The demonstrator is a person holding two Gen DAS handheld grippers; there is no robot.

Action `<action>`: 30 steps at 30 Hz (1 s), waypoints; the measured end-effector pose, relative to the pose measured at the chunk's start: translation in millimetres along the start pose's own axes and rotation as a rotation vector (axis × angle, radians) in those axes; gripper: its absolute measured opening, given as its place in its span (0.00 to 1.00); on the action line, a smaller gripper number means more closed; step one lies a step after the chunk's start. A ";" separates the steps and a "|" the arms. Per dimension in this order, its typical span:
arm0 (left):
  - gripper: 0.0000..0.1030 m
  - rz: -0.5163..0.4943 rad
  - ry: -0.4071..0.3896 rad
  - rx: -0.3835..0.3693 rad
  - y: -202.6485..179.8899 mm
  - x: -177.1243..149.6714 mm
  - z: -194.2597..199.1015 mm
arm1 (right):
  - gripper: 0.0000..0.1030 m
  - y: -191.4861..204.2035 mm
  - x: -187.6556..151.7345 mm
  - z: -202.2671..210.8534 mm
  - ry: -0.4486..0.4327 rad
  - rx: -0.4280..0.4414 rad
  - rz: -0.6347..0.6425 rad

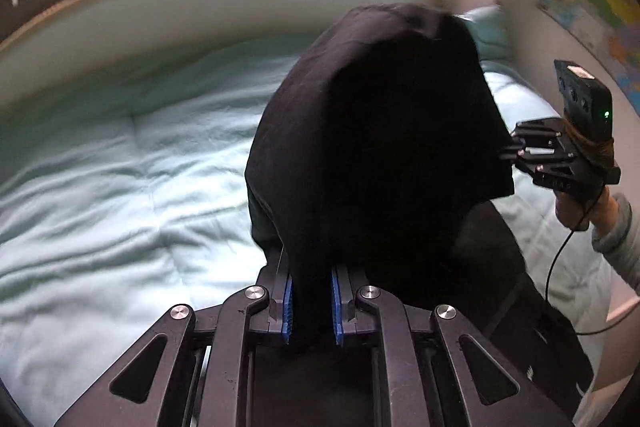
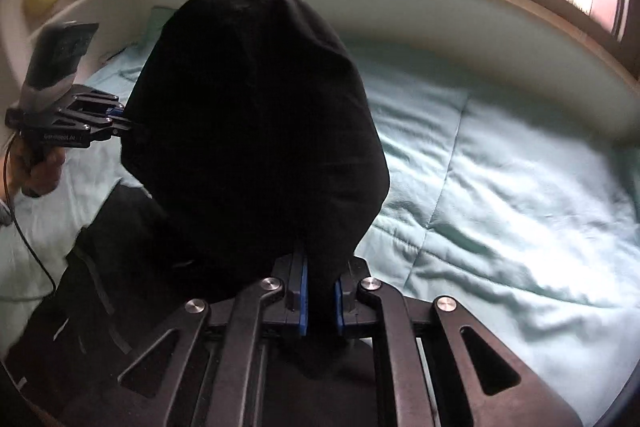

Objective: Fold large clothes
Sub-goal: 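Lift the hood with both grippers and fold it toward the hem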

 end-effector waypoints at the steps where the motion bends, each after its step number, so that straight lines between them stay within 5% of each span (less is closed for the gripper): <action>1: 0.14 -0.010 -0.002 0.004 -14.7 -10.5 11.3 | 0.12 6.8 -6.8 16.0 -0.015 -0.016 0.007; 6: 0.14 -0.026 0.057 0.017 -73.2 -76.4 44.1 | 0.12 48.4 -63.4 74.6 0.002 -0.038 0.046; 9: 0.16 0.019 0.165 0.070 -87.4 -133.4 33.7 | 0.16 58.5 -111.6 78.7 0.144 0.000 0.038; 12: 0.16 0.129 0.263 0.206 -80.8 -191.7 24.6 | 0.22 64.8 -158.4 73.4 0.305 0.061 -0.048; 15: 0.16 0.320 0.195 0.235 -70.3 -221.2 46.0 | 0.22 59.0 -179.4 78.9 0.399 0.060 -0.137; 20: 0.16 0.358 0.050 0.183 -79.5 -185.2 89.8 | 0.29 50.9 -134.2 114.2 0.315 0.093 -0.245; 22: 0.17 0.314 0.004 0.162 -86.5 -155.7 101.8 | 0.46 42.4 -110.3 123.0 0.269 0.109 -0.275; 23: 0.17 0.294 -0.016 0.155 -90.9 -137.3 103.0 | 0.47 33.6 -98.2 124.9 0.248 0.122 -0.289; 26: 0.17 0.253 -0.002 0.143 -102.4 -90.8 82.8 | 0.47 58.0 -57.4 112.9 0.225 0.122 -0.321; 30: 0.17 0.233 0.064 0.118 -105.1 -73.0 40.7 | 0.47 87.2 -42.9 78.5 0.289 0.103 -0.308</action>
Point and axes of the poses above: each gripper's, at about its wrist camera, not at the fingertips, and z roughly against the way its jaws point, y to its left, x to its top, the point moved 2 cm from there along -z, roughly the way its jaws point, and after that the axes turned 15 degrees about -x, right-handed, at the moved point
